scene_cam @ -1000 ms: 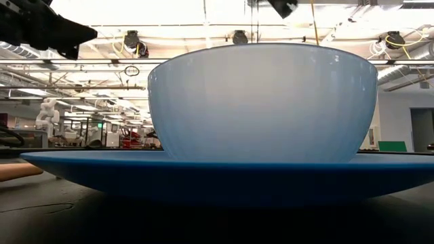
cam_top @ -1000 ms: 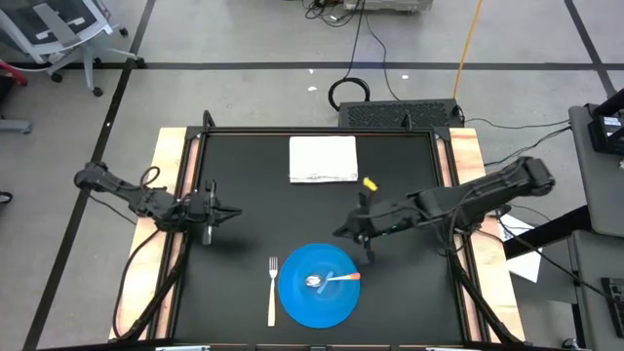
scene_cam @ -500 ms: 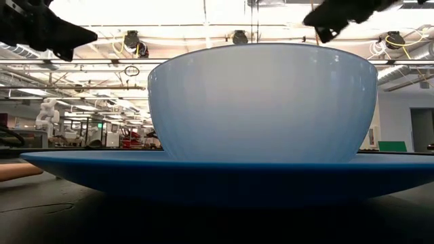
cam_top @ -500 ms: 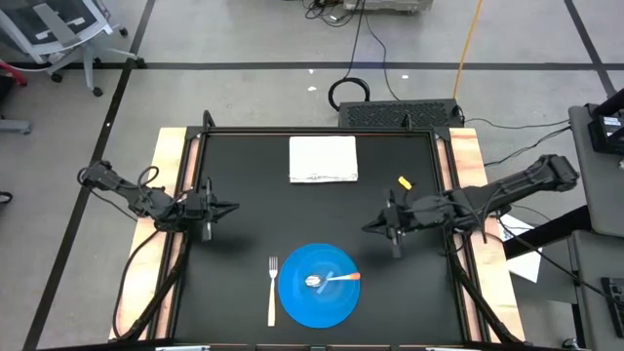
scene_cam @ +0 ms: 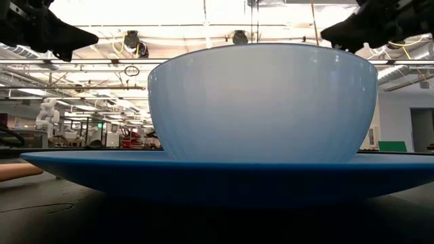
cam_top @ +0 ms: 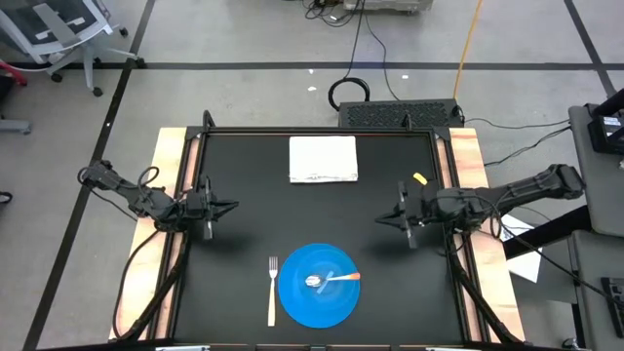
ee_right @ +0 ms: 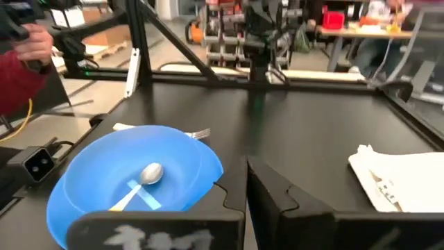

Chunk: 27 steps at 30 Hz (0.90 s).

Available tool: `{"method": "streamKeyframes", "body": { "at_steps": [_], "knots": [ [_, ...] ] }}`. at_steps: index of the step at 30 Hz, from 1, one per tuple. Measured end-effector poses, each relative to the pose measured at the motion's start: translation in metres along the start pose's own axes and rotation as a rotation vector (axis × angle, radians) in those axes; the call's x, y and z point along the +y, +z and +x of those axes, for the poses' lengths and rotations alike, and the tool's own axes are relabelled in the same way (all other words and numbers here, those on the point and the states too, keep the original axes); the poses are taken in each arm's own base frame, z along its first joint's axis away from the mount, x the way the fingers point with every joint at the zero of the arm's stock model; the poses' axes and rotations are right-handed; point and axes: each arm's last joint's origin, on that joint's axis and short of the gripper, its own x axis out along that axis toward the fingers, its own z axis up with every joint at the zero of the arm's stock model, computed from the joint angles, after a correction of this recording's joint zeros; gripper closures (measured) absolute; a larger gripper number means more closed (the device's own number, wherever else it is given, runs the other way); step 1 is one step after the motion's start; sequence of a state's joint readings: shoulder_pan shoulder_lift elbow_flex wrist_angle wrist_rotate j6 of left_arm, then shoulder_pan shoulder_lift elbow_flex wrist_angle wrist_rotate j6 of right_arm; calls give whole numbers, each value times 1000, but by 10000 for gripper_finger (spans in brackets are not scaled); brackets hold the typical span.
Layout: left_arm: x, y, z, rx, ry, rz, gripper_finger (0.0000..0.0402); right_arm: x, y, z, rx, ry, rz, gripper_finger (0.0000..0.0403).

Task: Set table place
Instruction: Return to Home Position

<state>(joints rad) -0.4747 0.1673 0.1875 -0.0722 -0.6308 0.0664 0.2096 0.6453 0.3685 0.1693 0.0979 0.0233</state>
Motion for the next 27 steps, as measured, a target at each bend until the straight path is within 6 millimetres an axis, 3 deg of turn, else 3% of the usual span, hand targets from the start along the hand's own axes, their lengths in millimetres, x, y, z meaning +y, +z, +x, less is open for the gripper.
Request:
{"method": "streamKeyframes", "body": {
  "at_steps": [5,13,17,27],
  "knots": [
    [0,-1,0,4,-1,3,376,-1,-8,-12,-111,0,2,403],
    [0,-4,0,36,-9,27,376,-3,-31,-21,-132,-14,11,403],
    [0,-3,0,28,0,30,376,-7,-37,-24,-147,-110,24,403],
    [0,1,1,-10,-29,115,376,-7,-40,-26,-163,-110,23,403]
  ]
}}
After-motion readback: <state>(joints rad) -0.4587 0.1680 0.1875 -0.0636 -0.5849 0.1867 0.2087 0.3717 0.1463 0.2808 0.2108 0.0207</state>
